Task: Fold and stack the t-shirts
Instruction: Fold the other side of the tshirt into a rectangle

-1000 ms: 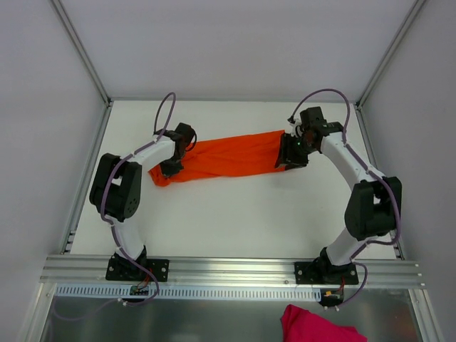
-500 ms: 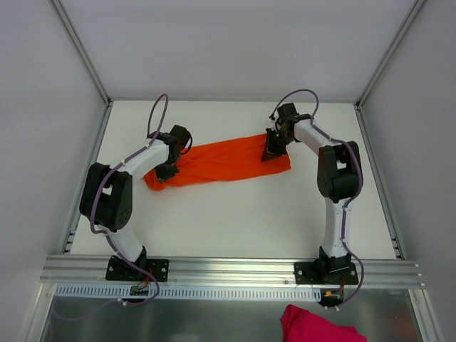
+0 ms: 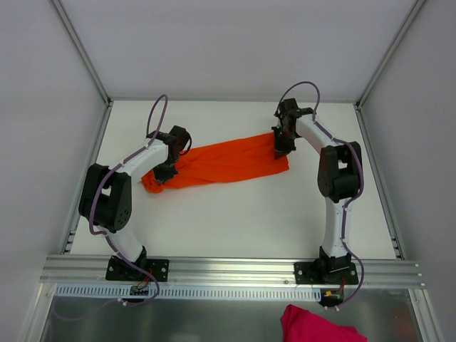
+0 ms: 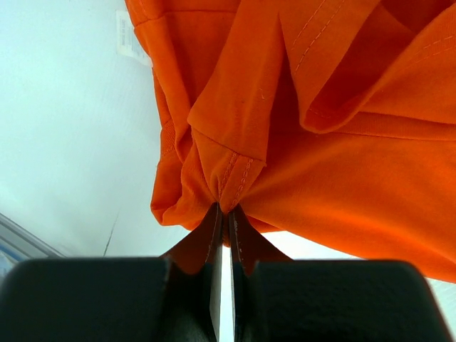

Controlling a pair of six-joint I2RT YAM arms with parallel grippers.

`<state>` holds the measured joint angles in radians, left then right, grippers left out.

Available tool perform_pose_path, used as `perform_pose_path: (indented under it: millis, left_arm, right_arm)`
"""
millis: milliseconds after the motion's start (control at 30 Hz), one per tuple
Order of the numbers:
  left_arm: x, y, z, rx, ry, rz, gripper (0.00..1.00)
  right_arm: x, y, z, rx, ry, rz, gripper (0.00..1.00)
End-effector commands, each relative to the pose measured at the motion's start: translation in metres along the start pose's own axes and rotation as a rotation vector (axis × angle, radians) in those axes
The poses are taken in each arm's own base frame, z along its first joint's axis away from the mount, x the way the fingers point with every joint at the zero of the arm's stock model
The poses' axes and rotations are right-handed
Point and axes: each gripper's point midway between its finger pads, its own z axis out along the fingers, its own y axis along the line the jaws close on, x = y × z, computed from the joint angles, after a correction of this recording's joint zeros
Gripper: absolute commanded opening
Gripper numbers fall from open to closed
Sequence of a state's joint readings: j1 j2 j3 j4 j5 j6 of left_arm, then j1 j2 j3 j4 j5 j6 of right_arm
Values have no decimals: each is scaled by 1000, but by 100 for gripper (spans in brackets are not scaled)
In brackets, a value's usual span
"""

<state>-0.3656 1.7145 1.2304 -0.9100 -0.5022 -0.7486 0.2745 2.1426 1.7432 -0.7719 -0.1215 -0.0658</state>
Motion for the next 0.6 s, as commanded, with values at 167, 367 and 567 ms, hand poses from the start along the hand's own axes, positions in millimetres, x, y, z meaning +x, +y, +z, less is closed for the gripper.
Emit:
perform_pose_path:
  millis: [167,367,567]
  left_arm:
    - [-3,10,-22,13,5,-3,0]
    - [5,3,-17,30,47,9,0]
    - [5,-3,-14,47,54,13,0]
  right_arm:
    - [-1,-5,-12,45,32,-24,1]
    - [20,25,2,-121,111,-18,1]
    - [15,60,14,-308,114,39,1]
